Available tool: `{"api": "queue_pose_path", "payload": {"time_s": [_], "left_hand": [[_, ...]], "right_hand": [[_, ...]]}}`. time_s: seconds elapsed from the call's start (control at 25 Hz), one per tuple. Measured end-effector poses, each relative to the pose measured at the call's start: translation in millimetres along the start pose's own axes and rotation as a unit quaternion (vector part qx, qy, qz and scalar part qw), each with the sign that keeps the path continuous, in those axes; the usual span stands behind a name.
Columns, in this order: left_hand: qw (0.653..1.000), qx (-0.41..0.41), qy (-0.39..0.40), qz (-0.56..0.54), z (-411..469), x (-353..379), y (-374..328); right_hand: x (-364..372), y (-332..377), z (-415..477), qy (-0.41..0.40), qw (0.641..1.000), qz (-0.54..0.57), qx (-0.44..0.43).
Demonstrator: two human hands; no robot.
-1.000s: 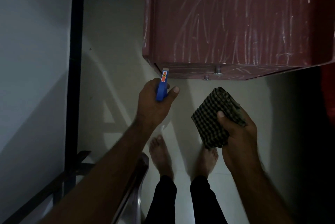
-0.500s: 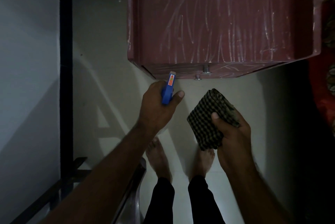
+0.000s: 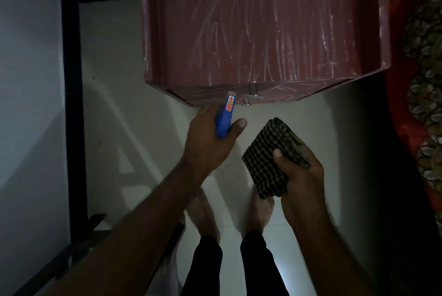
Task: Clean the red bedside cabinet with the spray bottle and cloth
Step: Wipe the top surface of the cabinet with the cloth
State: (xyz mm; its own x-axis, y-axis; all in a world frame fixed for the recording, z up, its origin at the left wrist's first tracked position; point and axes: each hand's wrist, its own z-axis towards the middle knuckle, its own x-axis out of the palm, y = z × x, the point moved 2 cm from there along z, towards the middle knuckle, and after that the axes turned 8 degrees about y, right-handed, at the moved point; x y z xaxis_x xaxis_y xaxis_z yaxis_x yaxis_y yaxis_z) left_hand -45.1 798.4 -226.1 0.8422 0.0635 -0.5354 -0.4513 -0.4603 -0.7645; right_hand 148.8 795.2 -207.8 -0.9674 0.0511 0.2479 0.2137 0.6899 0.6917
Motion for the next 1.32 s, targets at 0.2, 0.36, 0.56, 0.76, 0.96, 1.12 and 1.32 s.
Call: {"api": "queue_pose_path", "payload": {"time_s": [0.2,0.36,0.56,0.76,0.96,1.12,1.32], "left_hand": [[1.000,0.001,0.023,0.015,6.0,11.0,-15.1],[0.999,0.014,0.033,0.026,8.2,17.0,-23.3],[0.996,0.039,0.070,0.050,11.7,29.9,-36.3],[0.992,0.044,0.095,0.074,18.2,41.5,-46.9],[0.991,0.062,0.096,0.064,24.0,52.0,-60.4],[0.991,0.070,0.099,0.056,27.1,59.8,-68.8],[0.989,0.093,0.100,0.061,31.0,69.8,-77.8]], "right_hand": [[-8.6,4.1,-0.2,-0.011,1.000,0.004,-0.001],[-18.9,8.8,1.3,-0.022,1.000,0.004,0.001],[-36.3,14.6,3.5,-0.036,0.999,-0.005,0.001],[-48.4,16.5,5.8,-0.045,0.999,-0.006,-0.002],[-59.3,19.6,9.2,-0.054,0.999,-0.003,-0.002],[-65.7,23.3,11.4,-0.064,0.998,0.003,-0.003],[-73.8,29.3,13.5,-0.071,0.997,0.001,-0.010]]}}
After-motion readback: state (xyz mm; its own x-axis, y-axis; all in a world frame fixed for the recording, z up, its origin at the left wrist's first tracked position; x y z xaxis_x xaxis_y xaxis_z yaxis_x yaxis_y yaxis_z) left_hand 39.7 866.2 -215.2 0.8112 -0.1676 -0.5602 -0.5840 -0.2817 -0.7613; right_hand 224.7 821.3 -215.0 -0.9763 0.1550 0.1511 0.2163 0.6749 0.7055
